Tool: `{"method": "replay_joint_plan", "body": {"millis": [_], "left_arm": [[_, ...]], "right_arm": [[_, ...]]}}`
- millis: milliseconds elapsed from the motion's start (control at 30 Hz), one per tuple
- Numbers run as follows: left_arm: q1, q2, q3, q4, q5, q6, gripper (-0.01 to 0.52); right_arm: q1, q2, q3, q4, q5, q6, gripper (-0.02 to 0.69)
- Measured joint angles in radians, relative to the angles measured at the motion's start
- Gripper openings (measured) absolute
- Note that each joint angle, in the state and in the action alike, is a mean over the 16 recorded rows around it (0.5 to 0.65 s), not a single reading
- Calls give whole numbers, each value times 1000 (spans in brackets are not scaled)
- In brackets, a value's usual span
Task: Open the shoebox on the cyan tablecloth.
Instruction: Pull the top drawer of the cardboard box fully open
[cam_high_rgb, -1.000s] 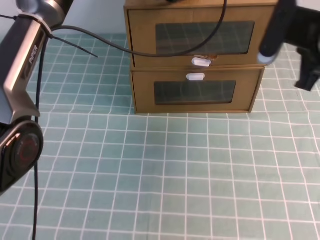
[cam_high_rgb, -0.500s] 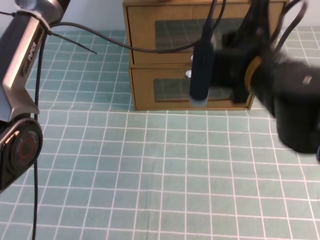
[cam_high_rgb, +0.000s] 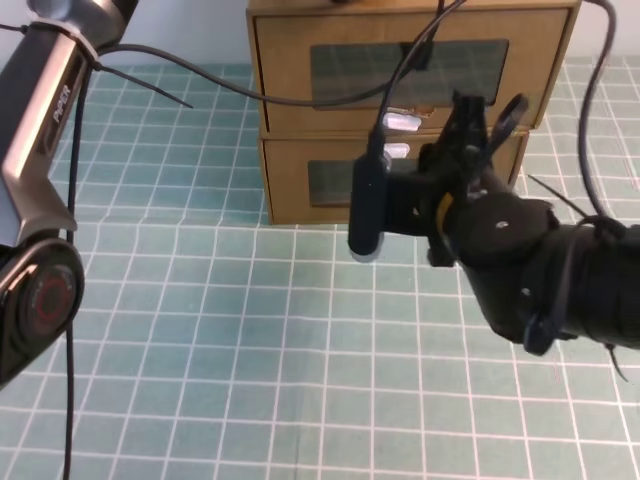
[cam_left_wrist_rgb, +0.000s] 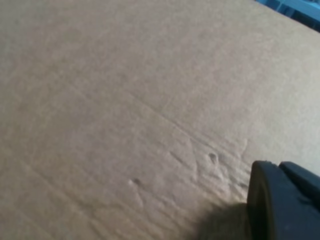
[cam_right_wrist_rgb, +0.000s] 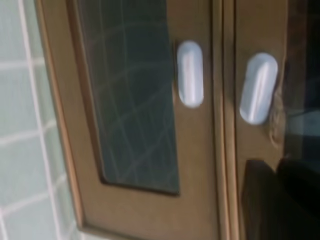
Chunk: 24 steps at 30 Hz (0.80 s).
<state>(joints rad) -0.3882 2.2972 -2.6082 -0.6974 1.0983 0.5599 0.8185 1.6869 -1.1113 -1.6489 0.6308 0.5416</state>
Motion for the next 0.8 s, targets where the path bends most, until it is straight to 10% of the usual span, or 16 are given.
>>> {"method": "replay_joint_plan", "body": {"millis": [433, 800], "left_arm": [[0, -2, -6, 16, 12, 0, -5], [0, -2, -6, 27, 14, 13, -5]], "right_arm": [[-17, 164, -175, -5, -14, 106, 305], [-61, 312, -335, 9, -6, 98, 324]]}}
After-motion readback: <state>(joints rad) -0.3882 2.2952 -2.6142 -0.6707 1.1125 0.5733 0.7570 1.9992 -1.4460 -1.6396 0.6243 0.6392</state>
